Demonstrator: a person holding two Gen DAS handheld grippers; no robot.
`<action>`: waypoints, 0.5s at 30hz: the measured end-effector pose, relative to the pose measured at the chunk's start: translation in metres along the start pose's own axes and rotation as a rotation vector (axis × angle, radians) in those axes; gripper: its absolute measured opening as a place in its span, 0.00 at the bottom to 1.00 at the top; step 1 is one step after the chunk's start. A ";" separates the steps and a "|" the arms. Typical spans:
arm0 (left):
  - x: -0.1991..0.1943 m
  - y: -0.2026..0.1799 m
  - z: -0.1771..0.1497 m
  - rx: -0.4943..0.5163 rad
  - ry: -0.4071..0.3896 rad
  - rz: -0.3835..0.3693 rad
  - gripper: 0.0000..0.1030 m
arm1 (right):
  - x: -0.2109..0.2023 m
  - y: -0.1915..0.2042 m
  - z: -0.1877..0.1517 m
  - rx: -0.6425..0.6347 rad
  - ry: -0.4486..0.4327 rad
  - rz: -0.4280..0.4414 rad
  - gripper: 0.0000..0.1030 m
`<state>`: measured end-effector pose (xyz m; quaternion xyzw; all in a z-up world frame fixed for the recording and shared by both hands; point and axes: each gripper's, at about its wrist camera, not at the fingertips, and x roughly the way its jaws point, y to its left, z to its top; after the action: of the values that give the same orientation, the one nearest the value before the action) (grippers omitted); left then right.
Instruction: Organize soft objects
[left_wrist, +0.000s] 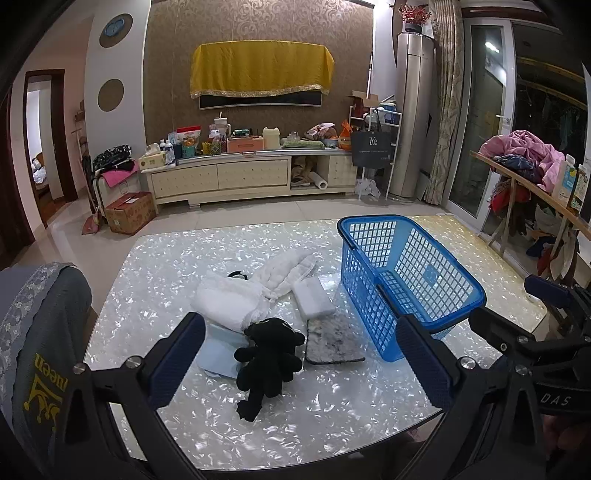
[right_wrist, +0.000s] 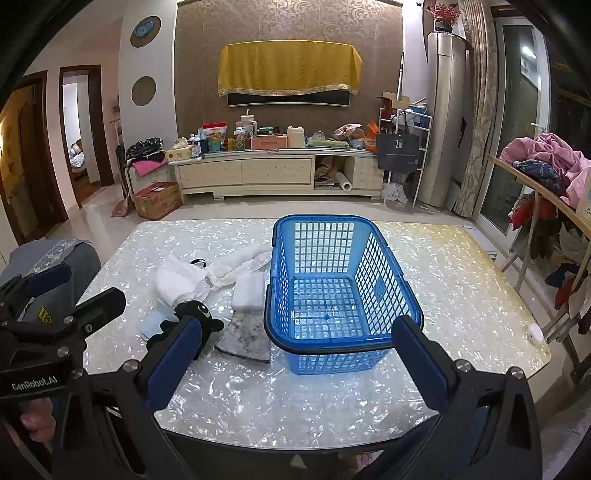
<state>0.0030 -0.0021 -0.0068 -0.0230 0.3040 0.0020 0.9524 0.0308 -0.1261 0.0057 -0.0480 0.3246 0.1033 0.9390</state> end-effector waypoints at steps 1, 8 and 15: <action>0.000 0.000 0.000 0.000 -0.001 0.000 1.00 | 0.000 0.000 0.000 0.000 -0.001 0.001 1.00; -0.001 -0.001 -0.001 -0.003 -0.002 -0.003 1.00 | -0.002 0.000 -0.001 0.002 -0.001 0.003 1.00; -0.002 0.000 -0.001 -0.003 -0.003 -0.003 1.00 | -0.002 0.000 -0.001 0.004 0.000 0.002 1.00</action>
<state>0.0012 -0.0026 -0.0067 -0.0249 0.3028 0.0008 0.9527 0.0282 -0.1267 0.0060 -0.0459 0.3247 0.1035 0.9390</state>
